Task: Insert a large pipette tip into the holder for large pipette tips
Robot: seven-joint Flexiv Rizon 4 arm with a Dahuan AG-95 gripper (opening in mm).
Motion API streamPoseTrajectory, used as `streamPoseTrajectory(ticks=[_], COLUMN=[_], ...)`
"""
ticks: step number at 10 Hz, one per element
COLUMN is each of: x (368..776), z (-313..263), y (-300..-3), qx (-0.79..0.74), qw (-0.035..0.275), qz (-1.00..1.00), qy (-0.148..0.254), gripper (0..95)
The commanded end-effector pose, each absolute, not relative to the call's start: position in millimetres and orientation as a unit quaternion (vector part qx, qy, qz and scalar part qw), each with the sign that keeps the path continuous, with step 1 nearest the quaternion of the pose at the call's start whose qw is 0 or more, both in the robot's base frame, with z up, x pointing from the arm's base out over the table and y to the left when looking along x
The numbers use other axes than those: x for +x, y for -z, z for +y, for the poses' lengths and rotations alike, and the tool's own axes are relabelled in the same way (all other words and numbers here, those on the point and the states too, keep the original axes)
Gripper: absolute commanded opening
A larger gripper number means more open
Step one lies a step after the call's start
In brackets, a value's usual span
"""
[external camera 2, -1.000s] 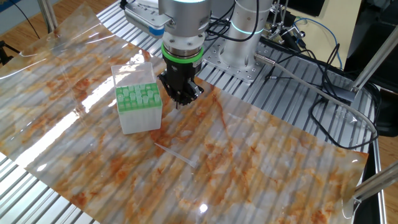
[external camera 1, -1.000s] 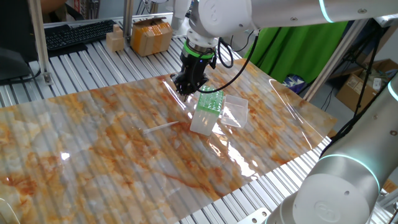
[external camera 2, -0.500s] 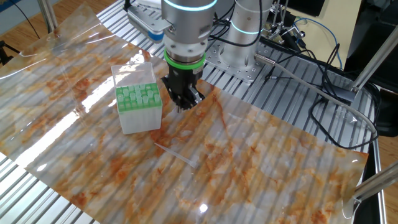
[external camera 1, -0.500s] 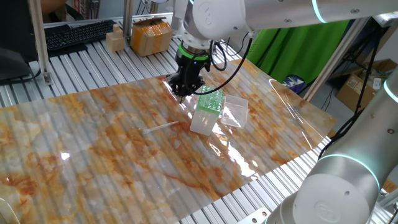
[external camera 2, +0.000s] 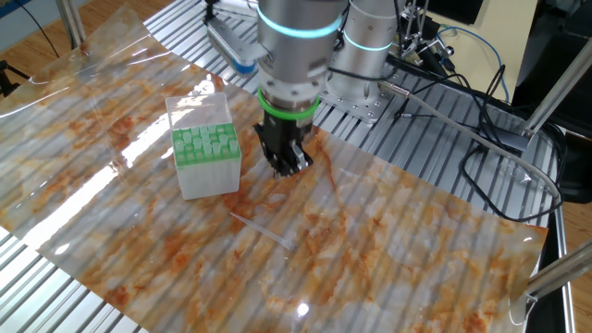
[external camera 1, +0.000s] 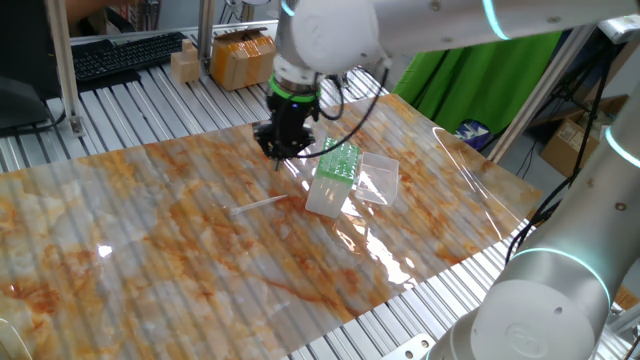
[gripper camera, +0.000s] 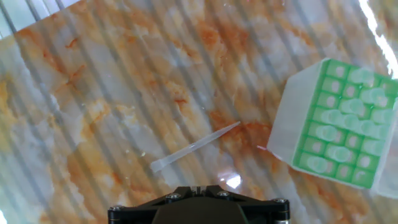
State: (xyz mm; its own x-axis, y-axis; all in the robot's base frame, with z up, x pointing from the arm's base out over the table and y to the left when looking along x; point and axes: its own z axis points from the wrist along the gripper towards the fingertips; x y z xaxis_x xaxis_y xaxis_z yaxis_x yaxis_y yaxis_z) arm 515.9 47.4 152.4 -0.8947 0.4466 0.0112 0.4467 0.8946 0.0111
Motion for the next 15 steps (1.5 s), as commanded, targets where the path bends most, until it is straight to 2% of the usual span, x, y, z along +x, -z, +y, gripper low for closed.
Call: streamPoseTrajectory(ticks=[1, 8, 15], x=[523.4, 527.6, 535.7], z=[54.2, 68.1, 79.1], y=[-152.8, -145.5, -113.0], qx=[-0.263, -0.311, -0.332], qw=[0.020, 0.026, 0.027], qz=[-0.965, -0.950, -0.943], qy=[0.012, 0.006, 0.007], gripper=[0.0, 0.0, 0.0])
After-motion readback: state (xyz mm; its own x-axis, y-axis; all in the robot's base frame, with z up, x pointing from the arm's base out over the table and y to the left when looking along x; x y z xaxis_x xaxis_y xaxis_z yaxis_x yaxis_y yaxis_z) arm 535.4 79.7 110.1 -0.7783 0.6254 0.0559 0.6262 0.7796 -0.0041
